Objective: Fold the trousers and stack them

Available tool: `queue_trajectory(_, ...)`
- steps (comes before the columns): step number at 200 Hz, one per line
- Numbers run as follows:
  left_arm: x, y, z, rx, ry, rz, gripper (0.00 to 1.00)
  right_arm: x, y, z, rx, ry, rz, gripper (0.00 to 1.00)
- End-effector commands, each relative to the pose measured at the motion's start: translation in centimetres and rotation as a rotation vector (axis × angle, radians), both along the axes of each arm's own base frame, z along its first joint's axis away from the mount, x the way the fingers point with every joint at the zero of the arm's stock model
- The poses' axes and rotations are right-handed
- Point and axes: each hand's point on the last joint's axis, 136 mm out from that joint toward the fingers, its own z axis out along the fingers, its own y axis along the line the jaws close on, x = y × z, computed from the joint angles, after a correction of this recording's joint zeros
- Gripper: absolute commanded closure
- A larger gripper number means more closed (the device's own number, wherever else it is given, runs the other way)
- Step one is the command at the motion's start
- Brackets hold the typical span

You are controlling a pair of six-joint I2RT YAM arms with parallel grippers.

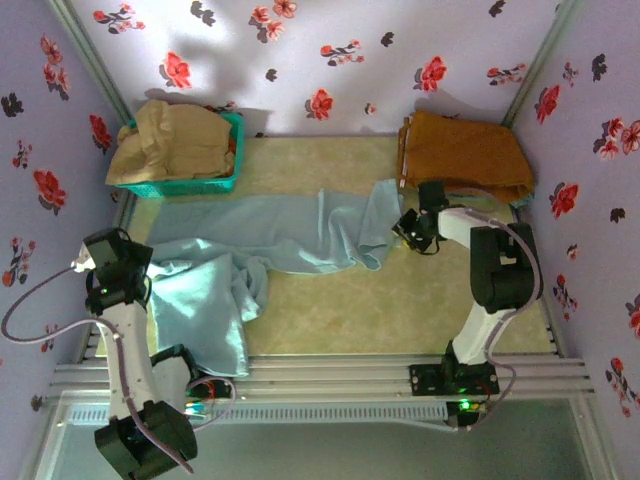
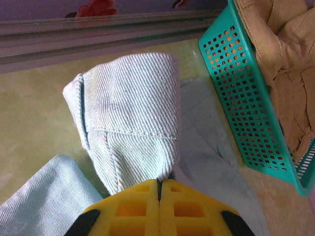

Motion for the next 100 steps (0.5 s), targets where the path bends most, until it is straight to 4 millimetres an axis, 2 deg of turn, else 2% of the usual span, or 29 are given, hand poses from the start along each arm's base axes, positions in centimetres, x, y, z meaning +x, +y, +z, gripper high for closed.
queue_trajectory(1,0.3,-0.1,1.0,0.012,-0.028,-0.015,1.0,0.3,-0.1,0.4,-0.011,-0.013,0.0,0.83)
queue_trajectory(28,0.3,0.0,1.0,0.01,-0.029,-0.012,1.0,0.5,-0.2,1.4,-0.019,-0.033,0.009,0.95)
queue_trajectory(64,0.3,0.0,1.2,0.011,-0.033,-0.013,1.0,0.0,-1.3,3.2,-0.084,-0.056,0.017,0.96)
queue_trajectory(100,0.4,0.0,1.6,0.013,-0.039,-0.014,1.0,-0.9,-4.0,5.8,-0.192,-0.084,0.003,0.97)
